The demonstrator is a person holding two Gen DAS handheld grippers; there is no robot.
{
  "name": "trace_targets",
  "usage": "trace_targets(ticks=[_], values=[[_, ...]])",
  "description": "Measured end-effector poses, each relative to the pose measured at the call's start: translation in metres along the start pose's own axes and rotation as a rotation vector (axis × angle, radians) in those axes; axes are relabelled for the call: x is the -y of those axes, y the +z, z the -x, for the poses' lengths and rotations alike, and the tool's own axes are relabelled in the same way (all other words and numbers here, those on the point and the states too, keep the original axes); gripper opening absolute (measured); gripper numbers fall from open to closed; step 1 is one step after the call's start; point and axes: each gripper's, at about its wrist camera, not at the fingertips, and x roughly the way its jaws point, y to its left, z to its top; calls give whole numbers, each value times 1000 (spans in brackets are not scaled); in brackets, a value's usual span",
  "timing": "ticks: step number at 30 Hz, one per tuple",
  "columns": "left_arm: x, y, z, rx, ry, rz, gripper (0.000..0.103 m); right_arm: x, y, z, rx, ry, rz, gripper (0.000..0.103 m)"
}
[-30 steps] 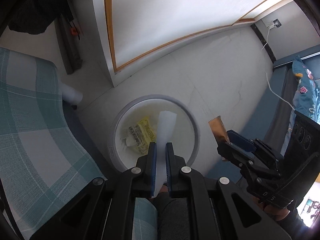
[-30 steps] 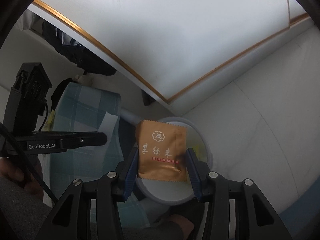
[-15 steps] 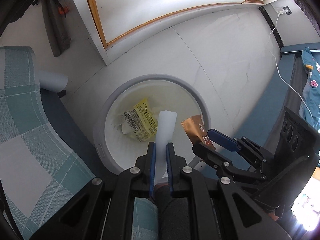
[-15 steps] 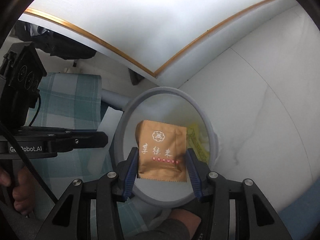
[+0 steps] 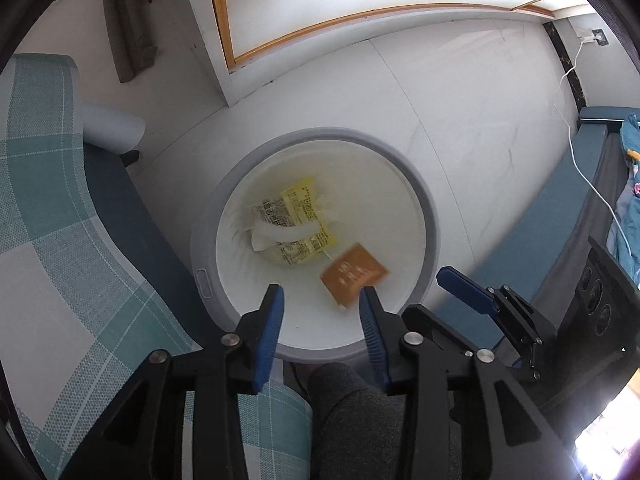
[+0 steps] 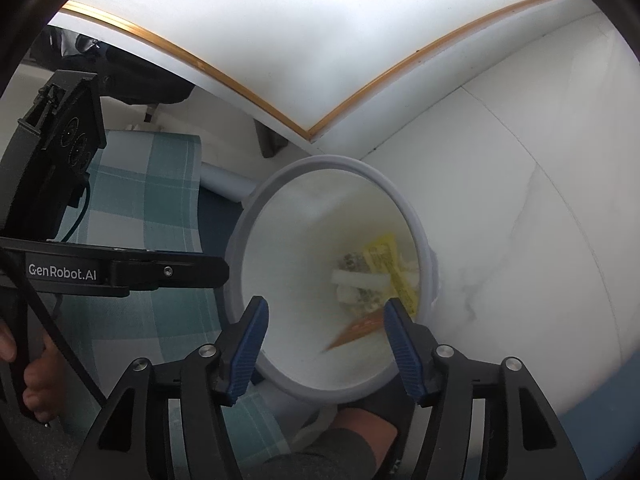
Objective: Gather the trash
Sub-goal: 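Move both empty grippers back over the table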
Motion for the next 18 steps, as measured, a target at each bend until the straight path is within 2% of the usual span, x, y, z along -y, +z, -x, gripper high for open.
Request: trace_targets(ticks=[2,5,6,13,16,18], values=[[1,-1,5,18,-2,-5,39,2,-3,6,8,-2,-2,61],[3,-4,12,51,17,-19,53,6,-6,18,26,4,-21,63],[4,-5,16,66,22,-27,55,6,-6,22,36,1,-25,65],[11,-19,50,218,76,-80,56,2,-5,54,100,-21,-19,71],[10,-29,70,308,133,-79,57,-4,-3,71,139,-31,-10,71],[7,-36,83,359,141,-66,60,-10,-1,85,173,-37,-1,72]])
